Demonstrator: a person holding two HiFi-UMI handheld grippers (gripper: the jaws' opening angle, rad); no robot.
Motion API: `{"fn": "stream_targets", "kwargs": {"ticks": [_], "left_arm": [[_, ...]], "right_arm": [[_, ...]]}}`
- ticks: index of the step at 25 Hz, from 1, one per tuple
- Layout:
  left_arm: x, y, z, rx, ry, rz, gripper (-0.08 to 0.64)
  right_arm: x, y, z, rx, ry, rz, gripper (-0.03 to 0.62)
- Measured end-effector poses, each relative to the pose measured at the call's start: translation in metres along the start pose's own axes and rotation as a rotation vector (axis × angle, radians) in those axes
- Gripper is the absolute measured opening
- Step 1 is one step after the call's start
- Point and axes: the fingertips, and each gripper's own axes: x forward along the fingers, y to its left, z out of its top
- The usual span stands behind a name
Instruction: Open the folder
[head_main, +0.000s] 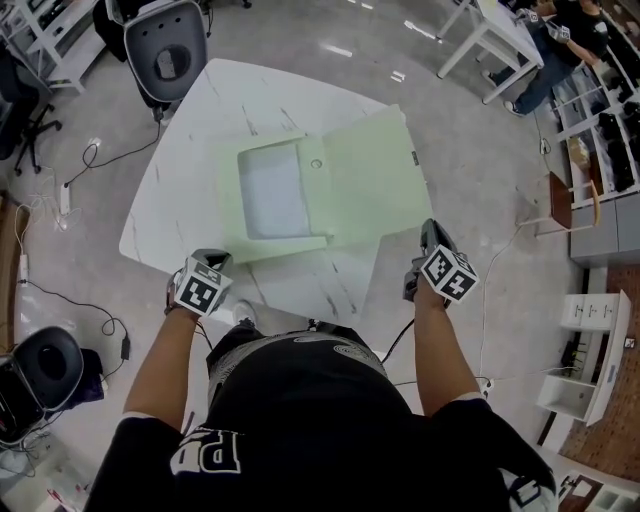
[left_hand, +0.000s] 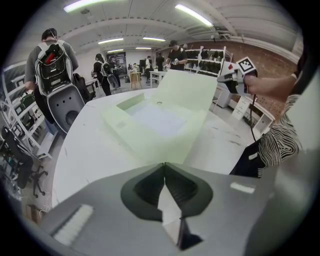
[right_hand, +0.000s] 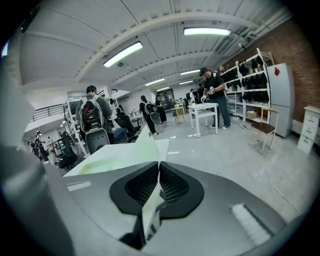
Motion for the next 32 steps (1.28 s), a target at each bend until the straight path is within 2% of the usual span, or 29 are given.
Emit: {"fn": "stream_targets", "kwargs": {"ticks": [3, 7, 13, 19, 24, 32], "left_arm": [[0.000, 0.000, 0.003, 0.015, -0.001, 0.000, 0.061], [0.001, -0.001, 0.000, -0.013, 0.015, 0.002, 0.061], [0.000, 0.000, 0.001, -0.020, 0.016, 0.011, 0.061], [0.001, -0.001, 0.000, -0.031, 0.016, 0.013, 0.061], [0.001, 0.002, 0.002, -0.005, 0.018, 0.007, 0.060], [0.001, 0.000, 0.001, 0.020, 0.022, -0.006, 0.060]], "right_arm": [[0.016, -0.022, -0.019, 0.039, 0.055, -0.029, 0.012], [0.032, -0.048, -0.042, 0.086, 0.115, -0.061, 0.019], [0.047, -0.064, -0.062, 0.099, 0.160, -0.071, 0.026], [0.046, -0.064, -0.061, 0.108, 0.155, -0.062, 0.032], [0.044, -0.059, -0.057, 0.109, 0.144, -0.055, 0.034], [0.027, -0.041, -0.032, 0.127, 0.075, -0.003, 0.037]]}}
